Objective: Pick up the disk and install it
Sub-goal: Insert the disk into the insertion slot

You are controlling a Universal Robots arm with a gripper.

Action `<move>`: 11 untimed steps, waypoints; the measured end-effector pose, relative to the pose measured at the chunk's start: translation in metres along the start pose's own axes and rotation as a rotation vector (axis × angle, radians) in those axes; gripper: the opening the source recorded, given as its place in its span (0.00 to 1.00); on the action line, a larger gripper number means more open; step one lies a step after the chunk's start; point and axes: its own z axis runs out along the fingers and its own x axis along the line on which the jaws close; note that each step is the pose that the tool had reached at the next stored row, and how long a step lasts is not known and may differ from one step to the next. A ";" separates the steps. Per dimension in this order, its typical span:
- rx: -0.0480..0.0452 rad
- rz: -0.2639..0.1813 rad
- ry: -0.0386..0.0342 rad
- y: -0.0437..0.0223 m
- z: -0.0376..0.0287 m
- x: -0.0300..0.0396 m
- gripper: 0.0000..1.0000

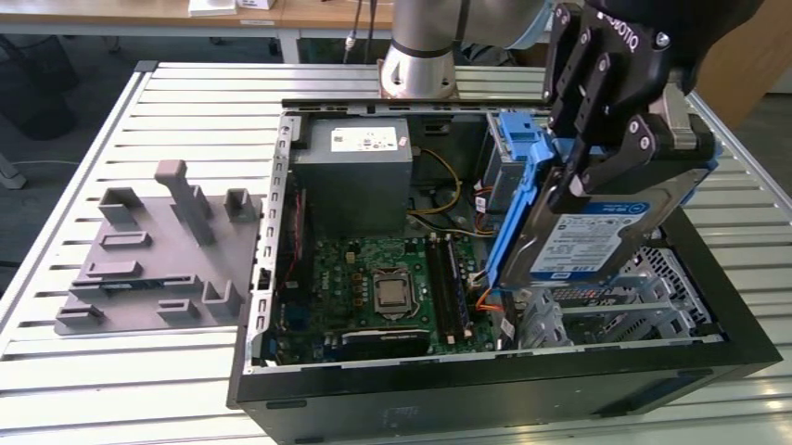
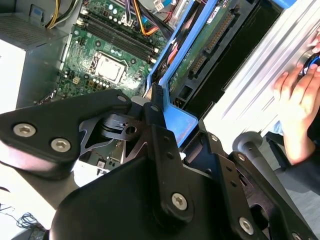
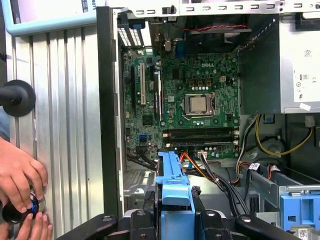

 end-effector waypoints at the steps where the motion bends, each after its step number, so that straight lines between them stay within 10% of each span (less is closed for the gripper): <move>1: 0.0000 0.000 0.0000 -0.0013 0.0000 0.0000 0.36; 11: 0.0000 0.000 0.0001 -0.0123 0.0002 -0.0004 0.36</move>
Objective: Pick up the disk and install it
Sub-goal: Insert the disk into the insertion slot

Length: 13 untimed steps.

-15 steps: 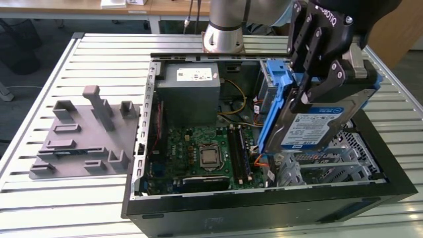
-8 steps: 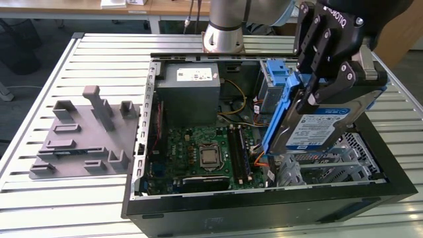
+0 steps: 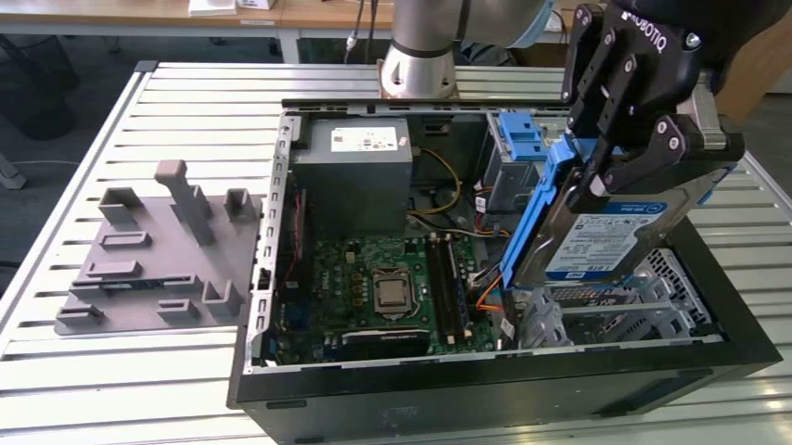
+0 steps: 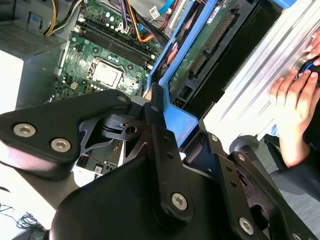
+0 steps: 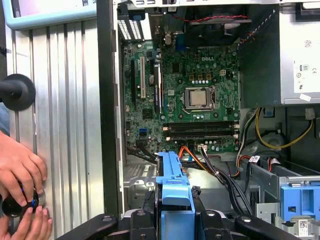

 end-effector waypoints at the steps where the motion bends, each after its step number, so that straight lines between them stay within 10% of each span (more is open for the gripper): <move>1: 0.0000 0.000 0.0000 0.0000 0.0000 0.0000 0.36; 13: 0.0001 -0.006 0.0001 -0.0077 0.0008 0.0029 0.36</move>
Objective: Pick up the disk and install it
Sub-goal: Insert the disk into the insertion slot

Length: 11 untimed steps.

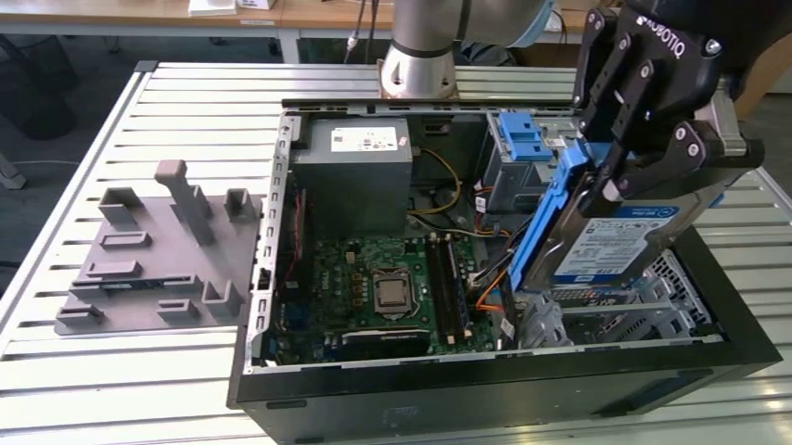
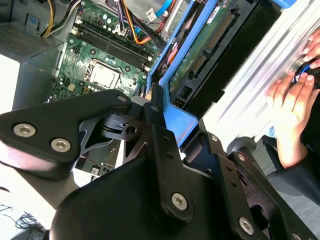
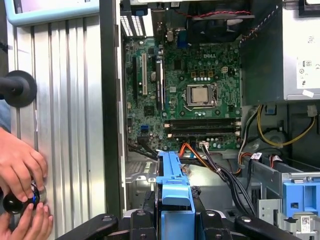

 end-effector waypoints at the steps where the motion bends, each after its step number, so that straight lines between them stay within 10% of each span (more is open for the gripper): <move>1: 0.0000 -0.002 0.0000 -0.0011 0.0001 0.0000 0.36; 11: -0.0016 -0.007 0.0000 -0.0140 0.0015 0.0004 0.36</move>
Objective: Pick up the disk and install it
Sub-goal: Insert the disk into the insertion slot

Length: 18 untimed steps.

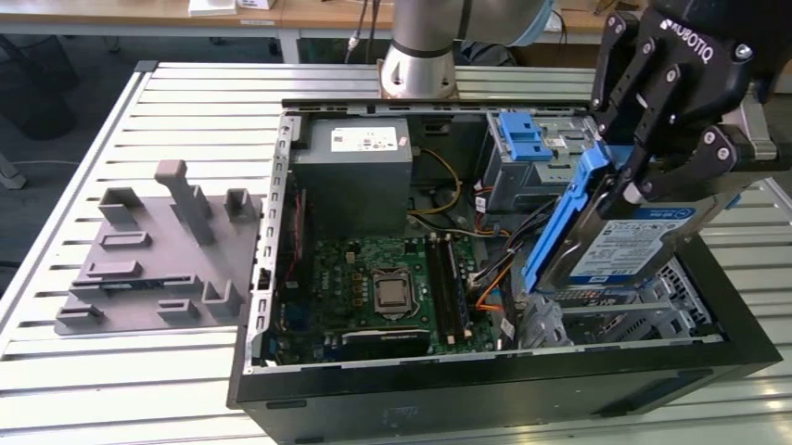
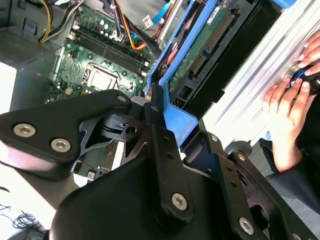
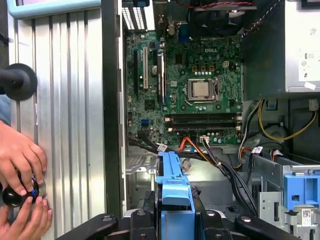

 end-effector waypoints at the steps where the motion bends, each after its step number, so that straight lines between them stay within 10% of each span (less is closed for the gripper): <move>1: -0.0008 0.000 0.0000 -0.0027 0.0001 -0.0001 0.36; 18: -0.0009 -0.037 -0.0004 -0.0205 0.0047 -0.0003 0.36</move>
